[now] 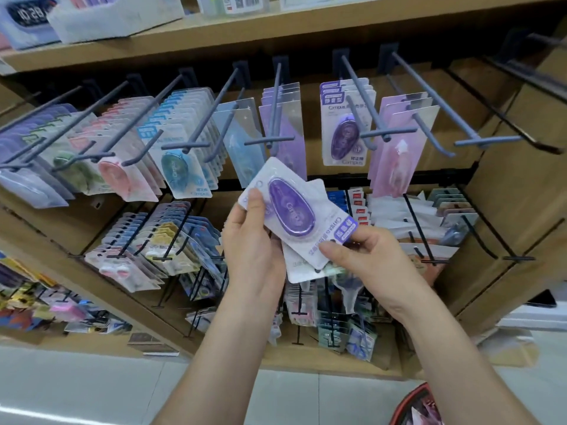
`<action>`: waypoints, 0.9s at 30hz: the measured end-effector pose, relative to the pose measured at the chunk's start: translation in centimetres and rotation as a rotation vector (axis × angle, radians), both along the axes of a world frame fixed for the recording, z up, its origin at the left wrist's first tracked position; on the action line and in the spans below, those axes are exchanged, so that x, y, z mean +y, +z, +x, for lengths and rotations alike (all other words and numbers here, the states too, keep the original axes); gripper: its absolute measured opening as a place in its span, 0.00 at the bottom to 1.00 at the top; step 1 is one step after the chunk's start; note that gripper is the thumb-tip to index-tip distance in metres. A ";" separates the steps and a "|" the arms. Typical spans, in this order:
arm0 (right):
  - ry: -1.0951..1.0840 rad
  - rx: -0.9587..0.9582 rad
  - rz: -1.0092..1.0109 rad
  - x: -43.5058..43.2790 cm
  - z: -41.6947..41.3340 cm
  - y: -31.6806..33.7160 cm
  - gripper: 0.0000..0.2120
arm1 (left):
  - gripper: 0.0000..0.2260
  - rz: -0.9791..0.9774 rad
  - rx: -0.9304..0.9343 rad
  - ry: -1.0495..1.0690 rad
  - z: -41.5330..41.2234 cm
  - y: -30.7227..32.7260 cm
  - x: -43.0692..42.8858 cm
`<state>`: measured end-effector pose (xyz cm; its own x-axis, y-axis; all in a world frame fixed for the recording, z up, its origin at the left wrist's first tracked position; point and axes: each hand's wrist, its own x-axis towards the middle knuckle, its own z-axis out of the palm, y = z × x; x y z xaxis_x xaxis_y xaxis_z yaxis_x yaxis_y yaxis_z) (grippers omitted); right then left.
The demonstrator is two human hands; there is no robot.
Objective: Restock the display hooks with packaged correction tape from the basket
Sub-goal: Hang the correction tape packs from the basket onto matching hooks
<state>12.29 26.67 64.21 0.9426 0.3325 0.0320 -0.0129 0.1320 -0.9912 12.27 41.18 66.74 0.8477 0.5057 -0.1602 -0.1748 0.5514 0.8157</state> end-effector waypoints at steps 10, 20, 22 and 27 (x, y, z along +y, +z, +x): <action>-0.241 -0.321 -0.515 -3.5 0.9 1.1 0.09 | 0.24 0.980 -0.053 -0.064 -2.0 -1.4 3.1; -0.269 -0.480 -0.600 -4.4 0.6 3.5 0.14 | 0.05 1.013 -0.132 -0.459 0.4 2.4 -0.7; -0.327 -0.443 -0.544 -5.0 0.6 3.5 0.19 | 0.06 0.788 -0.191 -0.374 0.7 3.8 -1.1; -0.322 -0.423 -0.514 -5.0 0.4 3.2 0.24 | 0.05 0.717 -0.274 -0.320 1.4 5.6 -3.4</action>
<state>12.70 21.67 67.44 0.9377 0.1122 0.3288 0.3448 -0.4177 -0.8406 13.69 37.80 72.35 0.9301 0.1340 0.3421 -0.3414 -0.0286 0.9395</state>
